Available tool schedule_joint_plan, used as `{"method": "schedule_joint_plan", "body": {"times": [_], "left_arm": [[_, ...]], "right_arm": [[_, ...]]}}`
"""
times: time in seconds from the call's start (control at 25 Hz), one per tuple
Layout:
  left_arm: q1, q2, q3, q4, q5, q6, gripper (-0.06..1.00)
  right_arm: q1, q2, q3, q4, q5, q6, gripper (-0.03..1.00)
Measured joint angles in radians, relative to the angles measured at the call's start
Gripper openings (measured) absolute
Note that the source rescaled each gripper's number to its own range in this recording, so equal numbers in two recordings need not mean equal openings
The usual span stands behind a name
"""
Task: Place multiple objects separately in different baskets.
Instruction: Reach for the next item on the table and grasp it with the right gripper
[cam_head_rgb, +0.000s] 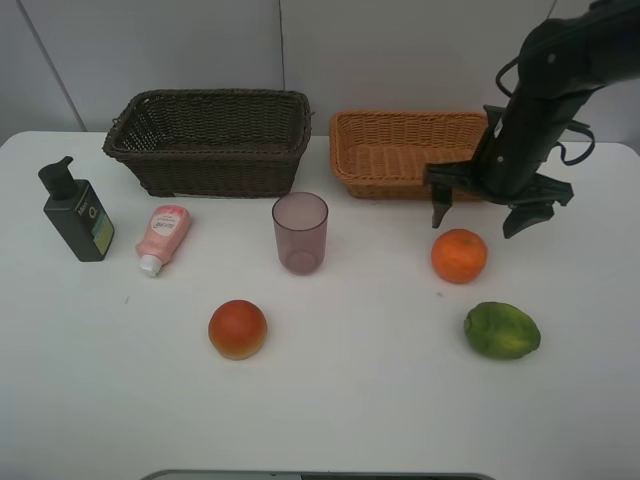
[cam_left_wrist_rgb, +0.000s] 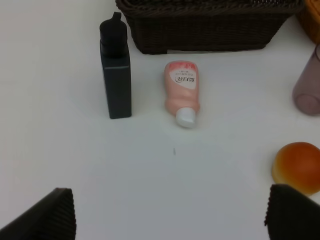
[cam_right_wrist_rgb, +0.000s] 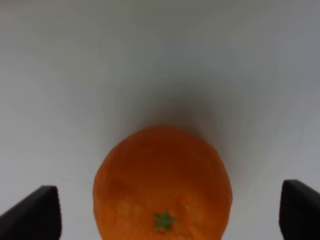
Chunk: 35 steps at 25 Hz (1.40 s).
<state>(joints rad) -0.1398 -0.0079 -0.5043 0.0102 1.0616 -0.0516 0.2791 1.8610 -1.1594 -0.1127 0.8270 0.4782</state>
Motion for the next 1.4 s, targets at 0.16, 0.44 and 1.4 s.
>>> {"method": "schedule_joint_plan", "body": {"times": [0.16,0.44,1.4], "left_arm": [[0.0,0.0,0.0,0.0,0.0,0.0,0.98],[0.0,0.0,0.0,0.0,0.0,0.0,0.98],[0.0,0.0,0.0,0.0,0.0,0.0,0.98]], "right_arm": [[0.0,0.025,0.0,-0.001,-0.002,0.005,0.92],[0.0,0.074,0.0,-0.001,-0.032,0.019,0.92],[0.016,0.194,-0.011,0.021,-0.055,0.032,0.64]]}}
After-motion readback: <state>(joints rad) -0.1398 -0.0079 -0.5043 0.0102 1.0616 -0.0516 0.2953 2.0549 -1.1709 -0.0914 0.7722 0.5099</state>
